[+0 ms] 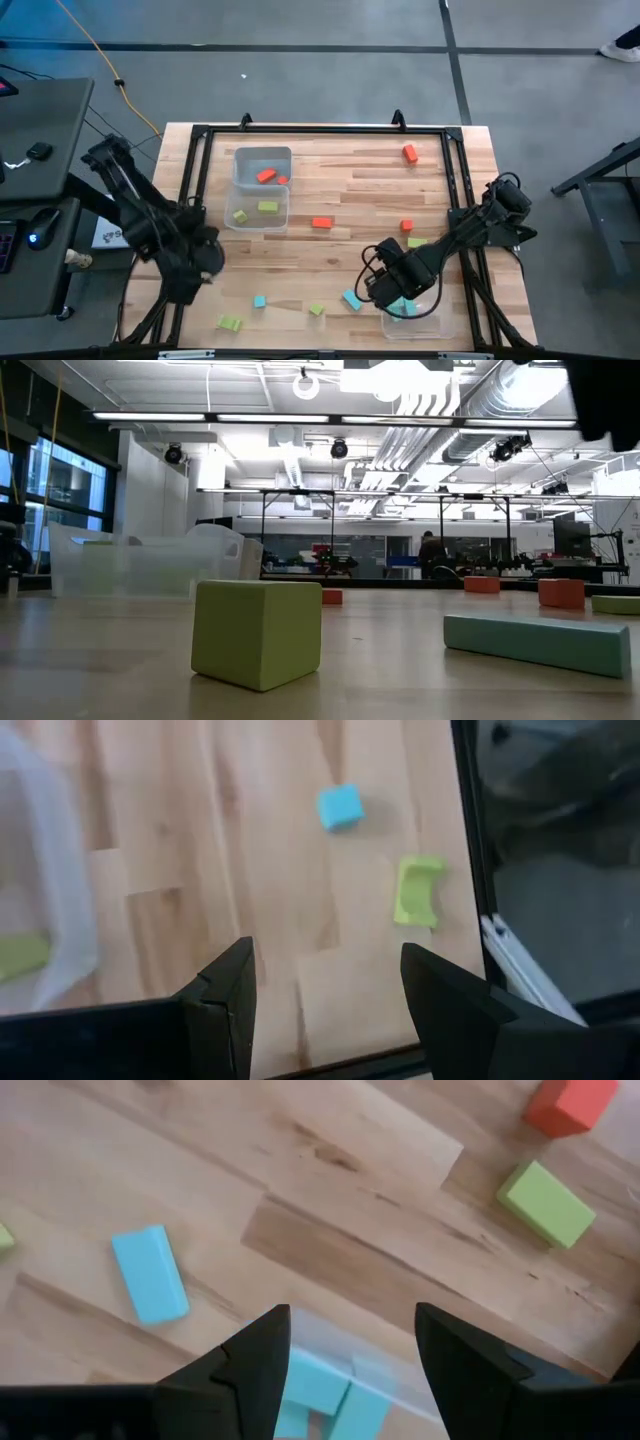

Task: Sort & place blocks by color
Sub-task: Put the green block into the top transparent bin

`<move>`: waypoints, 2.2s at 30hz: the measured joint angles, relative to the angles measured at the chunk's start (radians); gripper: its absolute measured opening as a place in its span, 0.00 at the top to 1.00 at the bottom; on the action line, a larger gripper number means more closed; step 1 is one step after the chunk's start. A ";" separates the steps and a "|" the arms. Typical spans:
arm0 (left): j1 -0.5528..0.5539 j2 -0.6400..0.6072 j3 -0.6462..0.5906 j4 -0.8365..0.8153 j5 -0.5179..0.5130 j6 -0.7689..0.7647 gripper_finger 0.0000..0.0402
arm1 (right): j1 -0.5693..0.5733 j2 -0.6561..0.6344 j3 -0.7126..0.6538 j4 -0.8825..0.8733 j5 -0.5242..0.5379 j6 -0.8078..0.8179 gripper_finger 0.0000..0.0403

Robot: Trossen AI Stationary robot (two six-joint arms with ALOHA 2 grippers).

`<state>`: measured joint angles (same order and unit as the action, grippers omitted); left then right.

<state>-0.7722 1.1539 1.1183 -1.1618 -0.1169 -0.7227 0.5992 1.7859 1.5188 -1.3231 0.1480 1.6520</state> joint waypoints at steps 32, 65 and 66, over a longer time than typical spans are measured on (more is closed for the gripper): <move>-0.225 0.460 -0.047 0.384 -0.025 -0.225 0.55 | -0.082 0.000 -0.001 0.001 0.006 -0.116 0.49; -0.226 0.557 -0.047 0.430 -0.020 -0.198 0.55 | -0.081 0.001 -0.002 0.038 0.035 -0.116 0.49; -0.226 0.557 -0.053 0.441 -0.020 -0.198 0.55 | -0.081 0.001 -0.002 0.038 0.036 -0.116 0.49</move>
<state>-0.9977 1.7107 1.0656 -0.7207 -0.1365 -0.9207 0.5179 1.7866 1.5173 -1.2850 0.1841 1.5356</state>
